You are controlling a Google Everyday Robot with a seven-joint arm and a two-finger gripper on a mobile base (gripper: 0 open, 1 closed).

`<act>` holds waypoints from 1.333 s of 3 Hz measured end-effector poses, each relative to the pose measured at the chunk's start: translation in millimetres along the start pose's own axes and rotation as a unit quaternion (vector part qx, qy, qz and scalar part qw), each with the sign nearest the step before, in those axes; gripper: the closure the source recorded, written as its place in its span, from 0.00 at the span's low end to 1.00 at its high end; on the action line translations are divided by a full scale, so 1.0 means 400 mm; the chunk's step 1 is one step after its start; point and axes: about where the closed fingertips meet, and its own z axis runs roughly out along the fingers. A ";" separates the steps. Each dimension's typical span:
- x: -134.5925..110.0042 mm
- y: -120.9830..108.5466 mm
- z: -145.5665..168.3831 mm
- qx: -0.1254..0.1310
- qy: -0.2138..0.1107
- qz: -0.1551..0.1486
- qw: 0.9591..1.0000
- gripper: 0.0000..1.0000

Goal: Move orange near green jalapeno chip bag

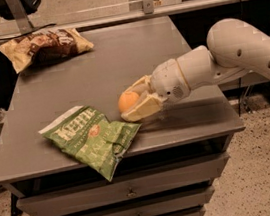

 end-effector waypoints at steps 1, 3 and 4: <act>0.000 0.022 0.019 -0.033 -0.001 0.005 0.999 1.00; 0.018 0.051 0.011 -0.106 -0.002 0.003 0.994 1.00; 0.023 0.063 0.005 -0.126 0.001 -0.005 0.992 0.82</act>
Offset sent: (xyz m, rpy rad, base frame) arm -0.0157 -0.0024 -0.0048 0.0210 0.1073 0.2040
